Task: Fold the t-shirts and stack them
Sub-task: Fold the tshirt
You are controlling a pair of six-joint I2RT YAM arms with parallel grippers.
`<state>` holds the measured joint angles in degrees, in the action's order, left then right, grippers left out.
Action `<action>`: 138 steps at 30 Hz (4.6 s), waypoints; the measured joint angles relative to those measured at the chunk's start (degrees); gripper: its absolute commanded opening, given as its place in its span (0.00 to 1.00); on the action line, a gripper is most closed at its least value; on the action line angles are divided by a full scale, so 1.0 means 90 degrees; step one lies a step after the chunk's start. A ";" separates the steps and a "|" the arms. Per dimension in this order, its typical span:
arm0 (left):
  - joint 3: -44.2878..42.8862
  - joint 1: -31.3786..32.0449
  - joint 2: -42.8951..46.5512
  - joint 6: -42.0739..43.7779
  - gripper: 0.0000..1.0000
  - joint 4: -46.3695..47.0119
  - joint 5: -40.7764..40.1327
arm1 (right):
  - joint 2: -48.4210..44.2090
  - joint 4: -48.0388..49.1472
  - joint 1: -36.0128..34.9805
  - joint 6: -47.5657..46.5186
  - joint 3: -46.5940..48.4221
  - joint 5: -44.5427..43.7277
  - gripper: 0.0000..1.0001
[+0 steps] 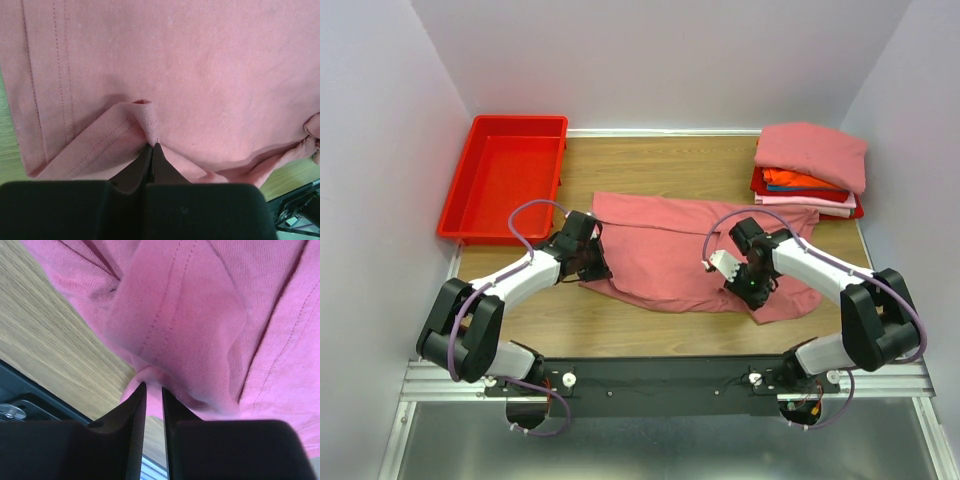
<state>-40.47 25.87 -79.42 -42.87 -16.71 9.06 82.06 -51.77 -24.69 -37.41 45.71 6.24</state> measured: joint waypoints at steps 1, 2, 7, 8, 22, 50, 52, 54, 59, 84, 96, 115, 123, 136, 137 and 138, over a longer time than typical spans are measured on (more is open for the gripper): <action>0.0012 0.0000 0.0000 -0.0002 0.00 0.0002 0.0002 | 0.0000 0.0010 0.0000 0.0019 -0.0012 0.0000 0.37; 0.0027 0.0000 0.0000 0.0000 0.00 0.0002 0.0005 | 0.0000 0.0019 0.0000 0.0051 -0.0017 0.0002 0.39; 0.0073 0.0000 0.0000 0.0000 0.00 0.0032 0.0007 | 0.0000 0.0046 0.0000 0.0073 -0.0063 0.0007 0.43; 0.0080 0.0000 0.0000 0.0000 0.00 0.0039 0.0010 | 0.0002 0.0061 0.0000 0.0080 -0.0073 0.0007 0.43; 0.0097 0.0000 -0.0029 0.0000 0.00 0.0051 0.0019 | 0.0061 0.0223 -0.0012 0.0204 -0.0148 -0.0053 0.11; 0.0097 -0.0034 -0.0034 0.0032 0.00 0.0049 0.0022 | -0.0107 -0.0690 -0.0012 -0.0323 0.0449 0.0347 0.13; 0.0097 -0.0041 -0.0034 0.0034 0.00 0.0049 0.0022 | -0.0107 -0.0685 -0.0012 -0.0330 0.0449 0.0364 0.09; 0.0097 -0.0044 -0.0034 0.0041 0.00 0.0049 0.0024 | -0.0107 -0.0687 -0.0012 -0.0328 0.0449 0.0372 0.11; 0.0097 -0.0046 -0.0034 0.0053 0.00 0.0049 0.0024 | -0.0083 -0.0678 -0.0010 -0.0270 0.0447 0.0508 0.34; 0.0097 -0.0075 -0.0046 0.0075 0.00 0.0051 0.0034 | 0.0087 -0.0058 -0.0010 0.0158 -0.0056 0.0515 0.23; 0.0097 -0.0075 -0.0049 0.0075 0.00 0.0083 0.0068 | 0.0287 -0.0063 -0.0015 0.0177 -0.0136 0.0389 0.03; 0.0114 -0.0078 -0.0051 0.0097 0.00 0.0092 0.0070 | -0.0403 -0.0712 0.0138 -0.0221 0.0673 0.0372 0.00; 0.0114 -0.0087 -0.0073 0.0119 0.00 0.0117 0.0075 | -0.0287 -0.0765 0.1039 -0.0520 0.1404 0.0036 0.00; 0.0138 -0.0124 -0.0202 0.0124 0.00 0.0233 0.0119 | 0.0369 0.0520 0.1336 0.0000 0.1542 -0.1166 0.40; 0.0141 -0.0126 -0.0202 0.0124 0.00 0.0233 0.0121 | 0.0350 0.0636 0.1365 0.0066 0.1552 -0.1253 0.38; 0.0141 -0.0129 -0.0202 0.0126 0.00 0.0236 0.0121 | 0.0325 0.0702 0.1384 0.0104 0.1564 -0.1275 0.35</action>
<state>-39.20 24.71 -81.23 -41.74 -14.59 10.15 84.99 -45.45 -12.23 -36.47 59.79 -5.23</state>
